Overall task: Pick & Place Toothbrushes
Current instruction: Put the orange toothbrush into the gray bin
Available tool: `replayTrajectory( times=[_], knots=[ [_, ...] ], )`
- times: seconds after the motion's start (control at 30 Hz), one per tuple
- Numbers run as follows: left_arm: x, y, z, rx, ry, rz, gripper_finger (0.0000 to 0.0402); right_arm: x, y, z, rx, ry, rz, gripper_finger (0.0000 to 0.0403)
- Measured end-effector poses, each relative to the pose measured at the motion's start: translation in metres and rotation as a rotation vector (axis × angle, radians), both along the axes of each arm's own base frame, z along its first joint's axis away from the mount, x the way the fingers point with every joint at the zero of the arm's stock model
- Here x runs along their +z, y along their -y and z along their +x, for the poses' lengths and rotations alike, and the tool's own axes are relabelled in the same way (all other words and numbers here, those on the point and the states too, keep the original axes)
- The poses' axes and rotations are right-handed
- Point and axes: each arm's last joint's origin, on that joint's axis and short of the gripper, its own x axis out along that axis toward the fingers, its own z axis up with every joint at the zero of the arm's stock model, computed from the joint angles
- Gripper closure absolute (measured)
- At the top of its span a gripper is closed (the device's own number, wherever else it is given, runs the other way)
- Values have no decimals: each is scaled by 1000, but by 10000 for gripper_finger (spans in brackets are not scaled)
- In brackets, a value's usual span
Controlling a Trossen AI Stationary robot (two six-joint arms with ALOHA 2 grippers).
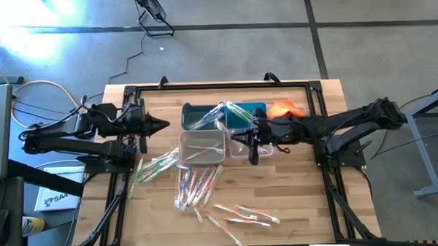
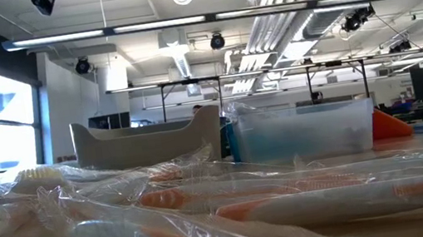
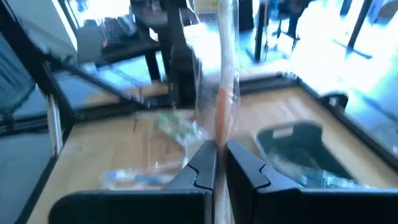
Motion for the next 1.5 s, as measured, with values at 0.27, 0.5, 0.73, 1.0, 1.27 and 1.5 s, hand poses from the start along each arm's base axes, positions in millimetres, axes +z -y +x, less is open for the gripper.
replayTrajectory(
  times=[0.27, 0.5, 0.73, 1.0, 1.27, 1.5],
  knots=[
    [-3, -1, 24, 0, -25, 0, 401, 3, 11, 3, -26, 32, -46, 393],
    [4, -2, 51, -1, 83, 11, 359, 5, 18, 4, -43, 42, -73, 393],
    [5, -1, 85, -78, 187, 7, 266, 8, 21, 5, -52, 77, -77, 393],
    [-3, -1, 129, -111, 312, 19, 241, 11, 21, 5, -45, 109, -91, 393],
    [-12, -2, 152, -107, 368, 24, 241, 12, 20, 5, -44, 114, -90, 393],
    [-6, -2, 164, -107, 366, 23, 241, 12, 19, 6, -5, 122, -81, 393]
  ],
)
